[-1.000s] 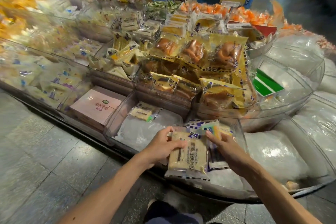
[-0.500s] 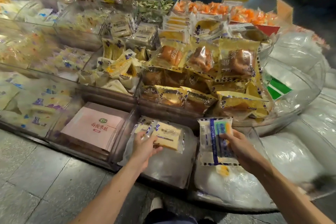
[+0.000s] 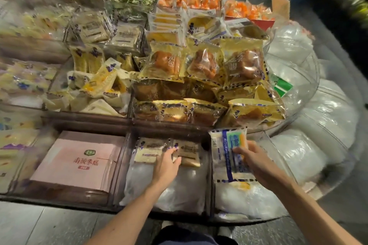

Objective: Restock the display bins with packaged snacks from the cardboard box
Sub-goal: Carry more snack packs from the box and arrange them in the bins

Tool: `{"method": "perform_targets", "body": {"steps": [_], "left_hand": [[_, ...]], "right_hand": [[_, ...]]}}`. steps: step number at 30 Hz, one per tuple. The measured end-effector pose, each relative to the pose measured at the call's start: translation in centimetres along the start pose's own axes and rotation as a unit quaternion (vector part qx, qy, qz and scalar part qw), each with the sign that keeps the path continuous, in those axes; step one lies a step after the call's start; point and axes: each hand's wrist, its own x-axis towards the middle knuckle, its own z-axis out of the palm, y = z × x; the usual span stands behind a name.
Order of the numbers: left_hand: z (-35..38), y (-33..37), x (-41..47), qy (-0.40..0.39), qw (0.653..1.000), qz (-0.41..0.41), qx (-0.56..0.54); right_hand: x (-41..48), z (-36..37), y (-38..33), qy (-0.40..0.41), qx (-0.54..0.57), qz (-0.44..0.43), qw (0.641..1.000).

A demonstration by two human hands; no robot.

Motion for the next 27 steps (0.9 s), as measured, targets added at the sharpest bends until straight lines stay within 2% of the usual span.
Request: {"method": "perform_targets", "body": {"steps": [7, 11, 14, 16, 17, 18, 19, 20, 21, 22, 24, 26, 27], "left_hand": [[0.0, 0.1, 0.3, 0.002, 0.977, 0.064, 0.206], [-0.5, 0.7, 0.7, -0.038, 0.951, 0.080, 0.298], [-1.5, 1.0, 1.1, -0.031, 0.949, 0.100, 0.296], [-2.9, 2.2, 0.9, -0.022, 0.980, 0.076, 0.183], [-4.0, 3.0, 0.7, -0.050, 0.995, 0.044, 0.072], [-5.1, 3.9, 0.4, -0.110, 0.992, -0.004, -0.066], [-6.4, 4.8, -0.1, -0.187, 0.960, -0.056, -0.203], [-7.6, 5.5, -0.6, -0.261, 0.913, -0.092, -0.299], [-8.7, 5.9, -1.2, -0.318, 0.875, -0.107, -0.349], [-9.6, 6.2, -1.8, -0.352, 0.852, -0.109, -0.372], [-10.7, 6.1, -3.0, -0.354, 0.852, -0.098, -0.372], [-11.1, 5.1, -3.7, -0.317, 0.878, -0.074, -0.352], [-11.2, 4.1, -3.7, -0.304, 0.885, -0.070, -0.346]], "right_hand": [[-0.3, 1.0, -0.2, -0.015, -0.001, -0.005, 1.000], [-0.9, 1.3, -0.4, -0.025, -0.012, -0.011, 1.000], [-1.6, 1.5, -0.6, -0.033, -0.018, -0.046, 0.998], [-1.8, 1.8, -0.4, -0.022, -0.060, -0.112, 0.992], [-1.8, 2.1, -0.1, -0.002, -0.120, -0.165, 0.979], [-1.8, 2.4, 0.1, 0.027, -0.190, -0.227, 0.955], [-1.8, 2.9, 0.3, 0.060, -0.260, -0.292, 0.919], [-1.8, 3.5, 0.6, 0.083, -0.314, -0.359, 0.875], [-2.0, 4.2, 0.7, 0.087, -0.359, -0.417, 0.831], [-2.0, 4.9, 1.1, 0.082, -0.400, -0.465, 0.786], [-2.3, 6.4, 1.6, 0.074, -0.446, -0.524, 0.722], [-2.7, 7.7, 2.1, 0.049, -0.446, -0.546, 0.708], [-2.9, 8.1, 2.4, 0.033, -0.432, -0.549, 0.714]]}}
